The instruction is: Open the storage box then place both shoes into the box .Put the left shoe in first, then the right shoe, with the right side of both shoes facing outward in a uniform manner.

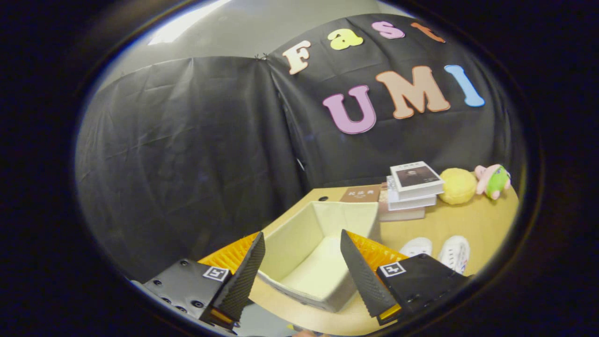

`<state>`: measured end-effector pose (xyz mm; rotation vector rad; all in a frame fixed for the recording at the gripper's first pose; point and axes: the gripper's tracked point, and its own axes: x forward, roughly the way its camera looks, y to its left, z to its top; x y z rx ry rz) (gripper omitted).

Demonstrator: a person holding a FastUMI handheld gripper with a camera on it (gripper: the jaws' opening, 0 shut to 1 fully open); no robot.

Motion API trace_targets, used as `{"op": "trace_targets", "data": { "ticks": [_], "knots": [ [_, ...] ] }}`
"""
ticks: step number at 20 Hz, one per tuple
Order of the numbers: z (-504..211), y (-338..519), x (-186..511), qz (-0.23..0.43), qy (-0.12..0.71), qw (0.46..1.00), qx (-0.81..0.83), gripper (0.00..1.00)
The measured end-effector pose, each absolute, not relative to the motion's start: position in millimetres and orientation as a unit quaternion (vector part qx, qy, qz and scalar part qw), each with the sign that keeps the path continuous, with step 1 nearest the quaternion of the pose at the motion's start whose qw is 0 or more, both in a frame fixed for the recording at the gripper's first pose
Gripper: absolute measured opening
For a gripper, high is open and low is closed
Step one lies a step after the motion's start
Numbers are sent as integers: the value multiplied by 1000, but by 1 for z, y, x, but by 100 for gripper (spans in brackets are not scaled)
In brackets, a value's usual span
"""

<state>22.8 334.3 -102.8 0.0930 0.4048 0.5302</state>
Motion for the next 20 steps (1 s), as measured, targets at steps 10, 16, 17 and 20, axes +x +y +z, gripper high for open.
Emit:
{"op": "trace_targets", "data": {
  "ticks": [10,16,17,20],
  "knots": [
    [-147,247,24,180,238,954,21,100],
    [-169,213,23,146,270,951,-10,100],
    [-173,209,23,141,276,951,-13,100],
    [-189,193,28,121,296,947,-27,100]
  ]
}}
